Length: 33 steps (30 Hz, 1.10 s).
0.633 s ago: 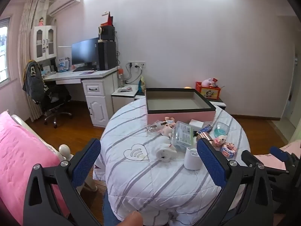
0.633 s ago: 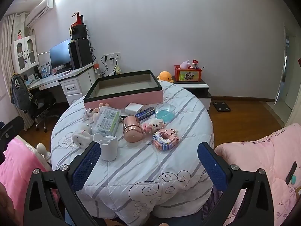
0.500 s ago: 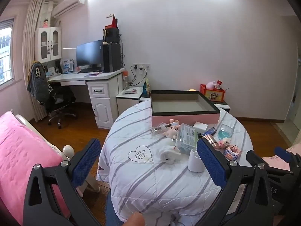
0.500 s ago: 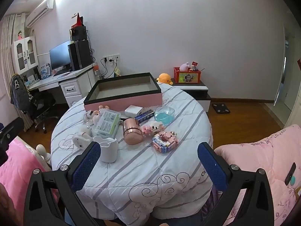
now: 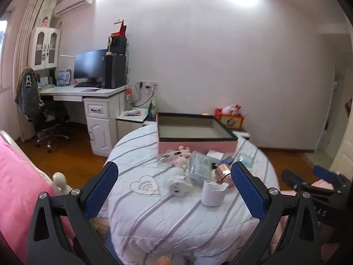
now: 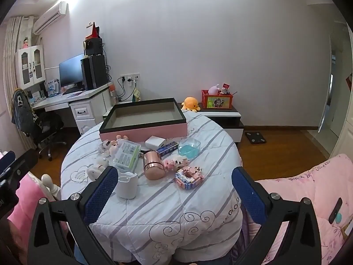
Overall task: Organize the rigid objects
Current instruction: 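Move both tools toward the items on the table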
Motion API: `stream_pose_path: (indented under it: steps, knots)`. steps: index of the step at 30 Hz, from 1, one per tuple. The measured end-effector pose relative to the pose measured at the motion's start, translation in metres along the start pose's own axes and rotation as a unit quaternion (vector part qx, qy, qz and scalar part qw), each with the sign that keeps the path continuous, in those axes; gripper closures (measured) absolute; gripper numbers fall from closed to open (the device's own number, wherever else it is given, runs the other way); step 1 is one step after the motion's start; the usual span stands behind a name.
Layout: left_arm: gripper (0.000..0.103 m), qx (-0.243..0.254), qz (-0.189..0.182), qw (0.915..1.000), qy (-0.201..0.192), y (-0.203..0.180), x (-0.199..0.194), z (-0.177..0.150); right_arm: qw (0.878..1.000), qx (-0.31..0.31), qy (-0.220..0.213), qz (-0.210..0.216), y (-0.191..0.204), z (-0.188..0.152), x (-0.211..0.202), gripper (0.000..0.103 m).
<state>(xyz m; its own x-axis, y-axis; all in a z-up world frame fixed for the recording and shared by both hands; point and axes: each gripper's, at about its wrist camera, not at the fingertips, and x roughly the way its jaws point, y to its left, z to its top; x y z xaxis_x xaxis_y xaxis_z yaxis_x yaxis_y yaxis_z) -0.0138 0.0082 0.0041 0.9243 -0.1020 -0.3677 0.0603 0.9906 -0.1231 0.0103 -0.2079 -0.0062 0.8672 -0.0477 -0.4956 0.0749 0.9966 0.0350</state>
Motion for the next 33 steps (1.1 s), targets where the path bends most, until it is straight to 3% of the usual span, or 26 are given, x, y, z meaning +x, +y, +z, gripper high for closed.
stream_pose_path:
  steps: [3, 7, 22, 33]
  knots:
    - [0.000, -0.003, 0.003, 1.0000, 0.001, 0.001, -0.001, 0.002, 1.000, -0.001, -0.001, 0.000, 0.000, 0.001, -0.001, 0.000]
    - [0.000, 0.036, 0.043, 0.9984, -0.006, -0.008, -0.002, 0.003, 1.000, -0.004, -0.001, 0.002, 0.001, 0.000, 0.000, 0.000]
    - [0.000, 0.016, 0.060, 0.9980, 0.015, 0.007, 0.013, 0.000, 1.000, -0.019, 0.005, 0.004, 0.007, 0.002, 0.001, 0.000]
    - [0.000, 0.018, 0.078, 0.9967, 0.010, 0.002, 0.019, 0.022, 1.000, -0.024, -0.001, 0.013, 0.010, 0.023, 0.001, 0.000]
